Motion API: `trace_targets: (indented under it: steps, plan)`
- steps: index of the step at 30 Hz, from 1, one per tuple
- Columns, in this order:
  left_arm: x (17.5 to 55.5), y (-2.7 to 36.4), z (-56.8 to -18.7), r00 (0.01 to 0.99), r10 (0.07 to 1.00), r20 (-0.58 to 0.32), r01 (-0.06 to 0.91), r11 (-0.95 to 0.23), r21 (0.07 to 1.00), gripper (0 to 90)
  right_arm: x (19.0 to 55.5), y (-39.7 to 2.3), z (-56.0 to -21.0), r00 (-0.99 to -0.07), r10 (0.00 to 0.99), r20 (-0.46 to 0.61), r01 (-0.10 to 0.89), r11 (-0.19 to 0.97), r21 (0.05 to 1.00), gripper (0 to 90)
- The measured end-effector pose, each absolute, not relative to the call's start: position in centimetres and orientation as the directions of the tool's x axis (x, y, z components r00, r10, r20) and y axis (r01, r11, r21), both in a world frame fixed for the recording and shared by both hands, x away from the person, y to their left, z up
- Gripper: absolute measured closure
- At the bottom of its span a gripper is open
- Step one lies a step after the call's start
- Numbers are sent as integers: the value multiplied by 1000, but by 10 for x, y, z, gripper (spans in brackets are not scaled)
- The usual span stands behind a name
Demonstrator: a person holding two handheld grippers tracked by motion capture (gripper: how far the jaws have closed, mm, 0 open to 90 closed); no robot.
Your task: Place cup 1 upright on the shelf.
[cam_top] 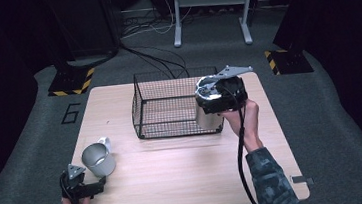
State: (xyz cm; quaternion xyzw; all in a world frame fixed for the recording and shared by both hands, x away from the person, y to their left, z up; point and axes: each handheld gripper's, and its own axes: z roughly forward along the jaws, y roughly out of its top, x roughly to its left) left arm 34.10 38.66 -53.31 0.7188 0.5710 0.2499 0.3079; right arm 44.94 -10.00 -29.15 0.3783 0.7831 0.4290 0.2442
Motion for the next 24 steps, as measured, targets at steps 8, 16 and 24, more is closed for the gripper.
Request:
trace_targets:
  steps: [8, 16, 24]
  plan:
    - [341, 387, -533, 223, 975, 8, 667, -158, 728, 5, 465, -95, -286, -591, 805, -51, 387, 338, 858, 31]
    - [341, 387, -533, 223, 975, 8, 667, -158, 728, 5, 482, -85, -285, -593, 802, -70, 391, 363, 846, 31]
    - [341, 387, -533, 224, 975, 10, 668, -160, 727, 4, 500, -81, -290, -576, 814, -71, 407, 361, 839, 31]
